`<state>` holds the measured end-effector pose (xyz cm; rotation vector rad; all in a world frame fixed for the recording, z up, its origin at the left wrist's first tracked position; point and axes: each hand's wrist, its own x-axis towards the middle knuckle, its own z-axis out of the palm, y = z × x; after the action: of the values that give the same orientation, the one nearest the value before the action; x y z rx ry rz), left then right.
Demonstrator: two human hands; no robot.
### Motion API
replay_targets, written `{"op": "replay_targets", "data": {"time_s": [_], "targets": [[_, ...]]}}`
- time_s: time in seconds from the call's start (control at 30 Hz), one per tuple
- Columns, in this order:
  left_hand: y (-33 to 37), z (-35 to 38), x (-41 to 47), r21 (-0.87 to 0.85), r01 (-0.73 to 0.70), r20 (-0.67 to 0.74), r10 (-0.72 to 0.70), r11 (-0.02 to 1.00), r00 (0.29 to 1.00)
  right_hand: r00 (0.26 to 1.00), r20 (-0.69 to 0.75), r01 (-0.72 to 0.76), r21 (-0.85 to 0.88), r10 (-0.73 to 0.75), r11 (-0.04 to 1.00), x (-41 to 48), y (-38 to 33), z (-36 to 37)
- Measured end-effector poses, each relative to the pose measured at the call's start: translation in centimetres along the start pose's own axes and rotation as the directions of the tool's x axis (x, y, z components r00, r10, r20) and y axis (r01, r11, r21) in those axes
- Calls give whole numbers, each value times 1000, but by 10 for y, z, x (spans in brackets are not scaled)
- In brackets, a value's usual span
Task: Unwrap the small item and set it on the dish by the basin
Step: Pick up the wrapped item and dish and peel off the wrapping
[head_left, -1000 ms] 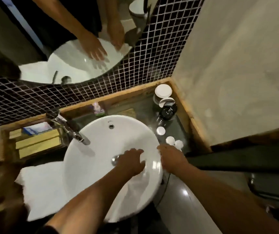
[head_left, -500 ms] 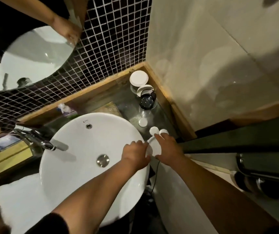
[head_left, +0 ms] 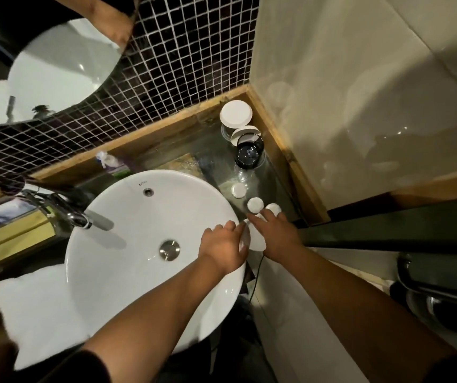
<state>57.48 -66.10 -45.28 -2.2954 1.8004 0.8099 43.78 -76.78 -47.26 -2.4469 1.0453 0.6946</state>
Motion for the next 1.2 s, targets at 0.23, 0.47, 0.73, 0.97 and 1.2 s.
{"op": "replay_targets", "data": {"time_s": [0.23, 0.47, 0.73, 0.97, 1.2], "targets": [[-1, 10, -2, -53, 13, -80, -17, 999, 997, 995, -98, 9, 93, 1, 996, -11, 5, 4], [-26, 1, -35, -102, 107, -113, -118, 989, 987, 981, -186, 87, 203, -49, 975, -40, -21, -53], [-119, -30, -122, -165, 388, -168, -414, 907, 895, 875, -230, 428, -43, -426, 903, -49, -147, -132], [-179, -38, -202, -249, 540, -143, -581, 804, 801, 714, -243, 563, -357, -656, 745, -57, -249, -147], [-195, -31, -232, -273, 610, -83, -650, 744, 756, 620, -131, 564, -610, -773, 556, -63, -290, -148]]}}
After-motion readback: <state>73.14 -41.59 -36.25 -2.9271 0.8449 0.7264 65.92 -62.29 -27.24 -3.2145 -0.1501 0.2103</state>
